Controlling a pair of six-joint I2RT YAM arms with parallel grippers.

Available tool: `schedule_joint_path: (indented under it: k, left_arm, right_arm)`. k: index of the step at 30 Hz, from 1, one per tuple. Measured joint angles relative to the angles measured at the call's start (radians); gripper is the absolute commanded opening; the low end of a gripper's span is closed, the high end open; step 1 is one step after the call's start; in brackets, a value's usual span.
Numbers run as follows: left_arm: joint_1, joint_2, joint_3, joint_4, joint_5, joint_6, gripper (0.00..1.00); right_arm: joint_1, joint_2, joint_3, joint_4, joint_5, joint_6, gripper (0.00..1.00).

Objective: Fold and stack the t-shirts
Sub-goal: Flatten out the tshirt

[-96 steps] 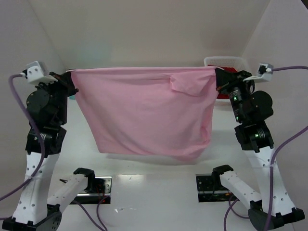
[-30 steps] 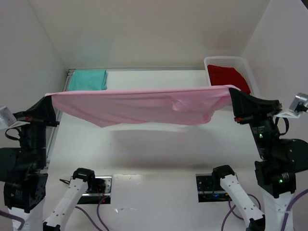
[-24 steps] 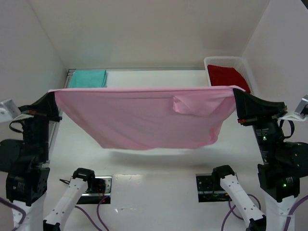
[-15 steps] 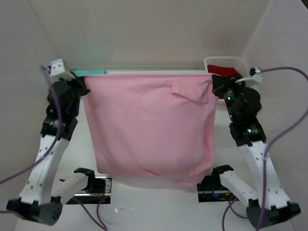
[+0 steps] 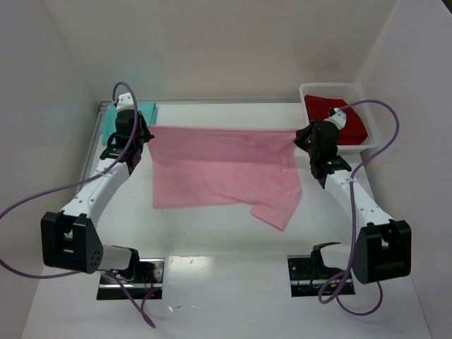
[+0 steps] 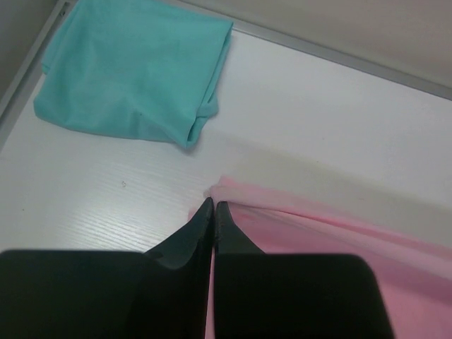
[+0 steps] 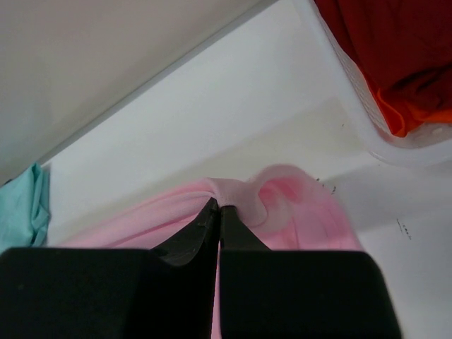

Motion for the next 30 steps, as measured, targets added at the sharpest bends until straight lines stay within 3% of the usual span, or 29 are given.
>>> schedule_joint_path:
  k: [5,12,23,30]
  left_arm:
    - [0.002,0.068,-0.01,0.019,-0.003,-0.011,0.0]
    - [0.002,0.032,-0.014,0.04,-0.003,-0.014,0.0]
    - [0.009,-0.311,-0.029,-0.004,0.013,-0.043,0.0]
    - [0.009,-0.563,0.013,-0.101,0.024,-0.043,0.0]
  right_arm:
    - [0.0,0.033,-0.003,0.035,0.0,-0.022,0.0]
    - [0.0,-0.022,-0.003,0.068,-0.005,-0.039,0.0]
    - [-0.003,-0.333,0.021,0.069,-0.114,0.014,0.0]
    - [-0.004,-0.533,0.1,-0.04,-0.161,0.046,0.0]
